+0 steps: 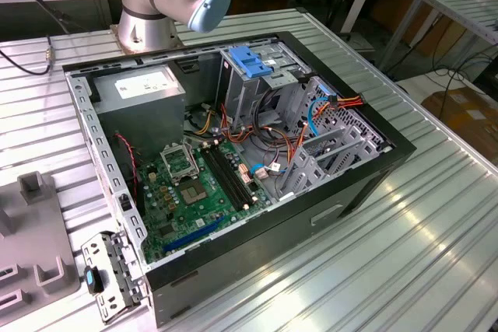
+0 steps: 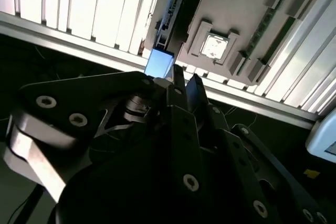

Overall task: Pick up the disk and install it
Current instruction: 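Pick up the disk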

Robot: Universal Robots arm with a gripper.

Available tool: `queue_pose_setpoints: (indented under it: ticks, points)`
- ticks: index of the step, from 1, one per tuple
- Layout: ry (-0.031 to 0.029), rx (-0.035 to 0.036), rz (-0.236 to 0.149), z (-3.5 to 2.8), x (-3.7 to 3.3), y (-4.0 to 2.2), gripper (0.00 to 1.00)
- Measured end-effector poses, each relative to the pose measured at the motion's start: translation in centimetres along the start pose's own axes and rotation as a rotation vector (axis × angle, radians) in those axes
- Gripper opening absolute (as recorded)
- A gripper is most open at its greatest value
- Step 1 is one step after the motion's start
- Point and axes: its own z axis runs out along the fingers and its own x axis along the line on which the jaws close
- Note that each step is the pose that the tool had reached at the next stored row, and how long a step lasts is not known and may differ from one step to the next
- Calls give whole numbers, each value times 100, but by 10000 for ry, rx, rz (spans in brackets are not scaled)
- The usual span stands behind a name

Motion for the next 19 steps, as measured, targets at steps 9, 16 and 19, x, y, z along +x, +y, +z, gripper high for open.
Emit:
queue_pose_setpoints:
  ticks: [9, 16, 19]
  points:
    - [16, 14, -765, 150, -47, 52, 37]
    - [14, 30, -959, 308, -80, 118, 52]
    - [15, 33, -1136, 363, -80, 125, 58]
